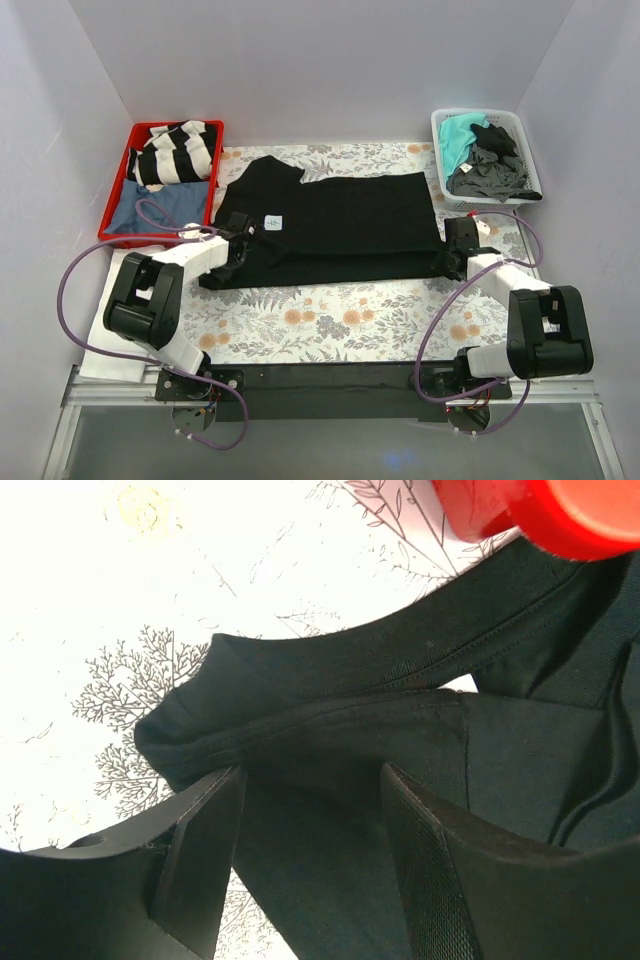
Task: Fold and stack the t-shirts
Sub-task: Fold the flattened tshirt in 1/3 of the way
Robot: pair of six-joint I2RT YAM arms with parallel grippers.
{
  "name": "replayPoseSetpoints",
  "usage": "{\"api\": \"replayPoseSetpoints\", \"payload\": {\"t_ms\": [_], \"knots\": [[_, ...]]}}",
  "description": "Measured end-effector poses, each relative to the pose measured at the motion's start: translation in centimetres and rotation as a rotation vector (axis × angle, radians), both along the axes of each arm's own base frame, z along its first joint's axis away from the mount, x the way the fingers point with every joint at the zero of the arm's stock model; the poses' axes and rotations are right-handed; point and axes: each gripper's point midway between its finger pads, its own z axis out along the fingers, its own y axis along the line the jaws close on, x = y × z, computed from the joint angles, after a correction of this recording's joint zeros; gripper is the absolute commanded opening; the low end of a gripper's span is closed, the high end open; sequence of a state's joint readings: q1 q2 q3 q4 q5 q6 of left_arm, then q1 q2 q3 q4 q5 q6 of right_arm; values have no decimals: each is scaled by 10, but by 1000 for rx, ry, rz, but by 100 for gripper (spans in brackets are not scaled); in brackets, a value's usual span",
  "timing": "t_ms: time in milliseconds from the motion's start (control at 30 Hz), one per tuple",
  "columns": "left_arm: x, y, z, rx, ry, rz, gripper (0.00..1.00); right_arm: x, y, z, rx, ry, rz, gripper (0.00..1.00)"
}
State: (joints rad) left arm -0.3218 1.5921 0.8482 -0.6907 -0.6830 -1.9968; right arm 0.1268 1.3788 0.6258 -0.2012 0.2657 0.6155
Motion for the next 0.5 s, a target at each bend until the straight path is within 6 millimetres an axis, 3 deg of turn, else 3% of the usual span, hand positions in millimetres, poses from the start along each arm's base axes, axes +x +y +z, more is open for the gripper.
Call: {"api": "replayPoseSetpoints", "payload": {"t_ms": [167, 367, 500], "knots": [[-5, -2, 0, -17, 11, -3, 56, -14, -5, 0, 1, -5, -53, 18], [-16, -3, 1, -41, 36, -8, 56, -45, -13, 1, -11, 30, -101, 18], [-19, -2, 11, -52, 21, -6, 55, -63, -19, 7, -34, 69, -96, 22]]}}
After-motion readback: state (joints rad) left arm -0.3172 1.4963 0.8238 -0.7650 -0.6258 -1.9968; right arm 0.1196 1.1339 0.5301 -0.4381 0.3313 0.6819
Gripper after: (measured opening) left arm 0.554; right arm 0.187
